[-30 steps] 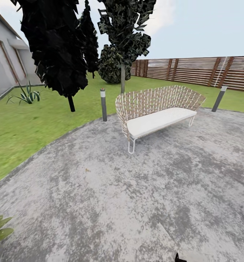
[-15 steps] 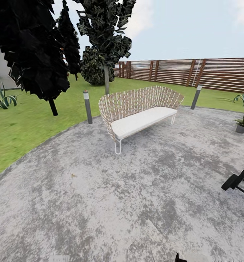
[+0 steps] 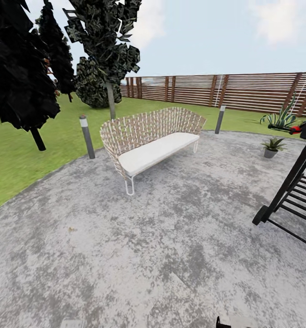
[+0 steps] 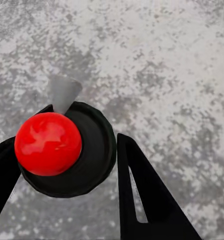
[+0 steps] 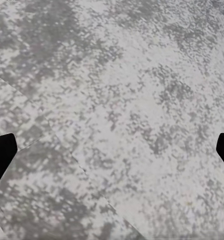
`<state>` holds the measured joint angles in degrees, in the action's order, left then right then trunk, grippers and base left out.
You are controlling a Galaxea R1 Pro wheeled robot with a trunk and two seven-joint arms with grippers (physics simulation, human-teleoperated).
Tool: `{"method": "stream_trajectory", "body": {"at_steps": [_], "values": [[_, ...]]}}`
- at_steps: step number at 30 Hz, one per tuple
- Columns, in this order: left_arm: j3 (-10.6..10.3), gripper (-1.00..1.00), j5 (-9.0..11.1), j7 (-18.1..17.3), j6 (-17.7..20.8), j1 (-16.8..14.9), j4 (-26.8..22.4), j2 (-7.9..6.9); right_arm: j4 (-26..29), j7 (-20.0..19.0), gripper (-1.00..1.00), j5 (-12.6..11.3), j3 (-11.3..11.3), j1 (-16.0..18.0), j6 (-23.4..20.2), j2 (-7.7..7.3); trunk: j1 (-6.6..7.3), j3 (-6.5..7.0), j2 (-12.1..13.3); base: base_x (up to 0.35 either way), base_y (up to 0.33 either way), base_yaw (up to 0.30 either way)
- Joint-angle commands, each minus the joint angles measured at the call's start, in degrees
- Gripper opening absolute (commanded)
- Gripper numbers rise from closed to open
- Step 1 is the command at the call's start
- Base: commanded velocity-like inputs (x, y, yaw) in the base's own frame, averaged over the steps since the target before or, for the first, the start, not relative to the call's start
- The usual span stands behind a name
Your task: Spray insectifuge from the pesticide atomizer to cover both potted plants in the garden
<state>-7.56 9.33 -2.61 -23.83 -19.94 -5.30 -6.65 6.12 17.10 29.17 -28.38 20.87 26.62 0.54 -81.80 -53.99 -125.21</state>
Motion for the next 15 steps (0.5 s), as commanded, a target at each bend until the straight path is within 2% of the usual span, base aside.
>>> {"method": "stream_trajectory", "body": {"at_steps": [1, 9, 15], "values": [[-0.4, -1.00, 0.6, -0.2, -0.1, 0.0, 0.0, -0.03, -0.1, 0.2, 1.00, 0.7, -0.4, 0.0, 0.1, 0.01, -0.01, -0.05, 0.0, 0.229, 0.157, -0.300], [-0.3, -1.00, 0.5, 0.0, -0.2, 0.0, 0.1, -0.24, -0.1, 0.4, 1.00, 0.6, -0.4, 0.0, 0.1, -0.25, -0.01, -0.05, 0.0, 0.298, 0.149, -0.300], [-0.4, -1.00, 0.5, 0.0, -0.2, 0.0, 0.1, -0.22, -0.1, 0.4, 1.00, 0.6, -0.3, 0.0, 0.1, -0.26, -0.01, -0.05, 0.0, 0.334, 0.033, -0.300]]}}
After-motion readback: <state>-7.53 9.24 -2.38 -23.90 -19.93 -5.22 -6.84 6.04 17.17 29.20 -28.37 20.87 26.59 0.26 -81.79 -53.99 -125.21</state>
